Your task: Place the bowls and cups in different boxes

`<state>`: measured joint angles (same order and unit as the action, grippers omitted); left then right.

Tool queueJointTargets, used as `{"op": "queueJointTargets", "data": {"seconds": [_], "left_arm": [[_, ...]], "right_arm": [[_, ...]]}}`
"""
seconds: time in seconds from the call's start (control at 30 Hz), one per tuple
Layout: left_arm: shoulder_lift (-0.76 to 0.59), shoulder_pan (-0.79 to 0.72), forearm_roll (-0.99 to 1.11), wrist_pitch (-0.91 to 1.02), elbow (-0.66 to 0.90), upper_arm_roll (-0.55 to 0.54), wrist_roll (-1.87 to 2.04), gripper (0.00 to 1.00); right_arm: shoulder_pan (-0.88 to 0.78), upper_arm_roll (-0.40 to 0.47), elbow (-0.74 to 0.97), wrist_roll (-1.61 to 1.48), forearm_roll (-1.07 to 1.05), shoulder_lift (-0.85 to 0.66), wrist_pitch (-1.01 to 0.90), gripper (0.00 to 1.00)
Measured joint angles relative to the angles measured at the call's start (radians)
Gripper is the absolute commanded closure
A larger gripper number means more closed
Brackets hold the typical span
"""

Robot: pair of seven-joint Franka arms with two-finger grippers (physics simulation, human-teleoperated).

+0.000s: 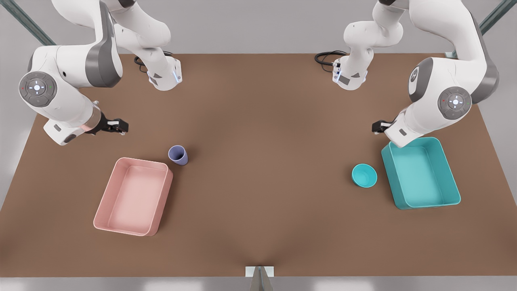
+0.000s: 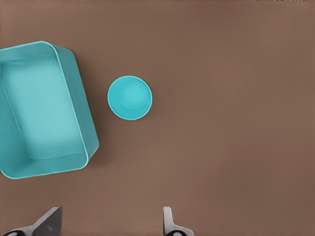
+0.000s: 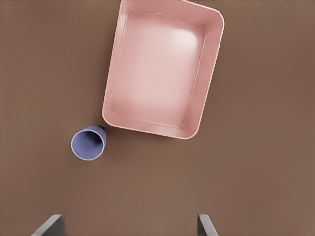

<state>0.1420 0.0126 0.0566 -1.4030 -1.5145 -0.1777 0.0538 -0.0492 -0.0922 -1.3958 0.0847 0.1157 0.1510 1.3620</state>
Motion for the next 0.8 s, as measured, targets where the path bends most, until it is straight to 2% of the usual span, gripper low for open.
{"op": "queueJointTargets", "data": {"seconds": [0.13,0.27,0.4,0.57,0.8], "left_arm": [[0.054,-0.012,0.012,-0.026,0.001,0.0,0.001,0.0],[0.319,-0.136,0.142,-0.191,-0.003,0.007,0.006,0.0],[0.495,-0.147,0.201,-0.421,-0.034,0.048,0.012,0.0],[0.521,-0.139,0.226,-0.611,-0.142,0.087,0.017,0.0],[0.511,-0.143,0.232,-0.71,-0.207,0.105,0.032,0.0]], "right_arm": [[-0.02,0.002,-0.029,0.005,0.002,0.01,0.012,0.0],[-0.21,0.025,-0.146,0.037,0.001,0.098,0.091,0.0],[-0.236,0.073,-0.324,0.104,-0.039,0.113,0.272,0.0],[-0.23,0.129,-0.513,0.186,-0.121,0.085,0.489,0.0],[-0.262,0.169,-0.727,0.275,-0.163,0.051,0.751,0.0]]}}
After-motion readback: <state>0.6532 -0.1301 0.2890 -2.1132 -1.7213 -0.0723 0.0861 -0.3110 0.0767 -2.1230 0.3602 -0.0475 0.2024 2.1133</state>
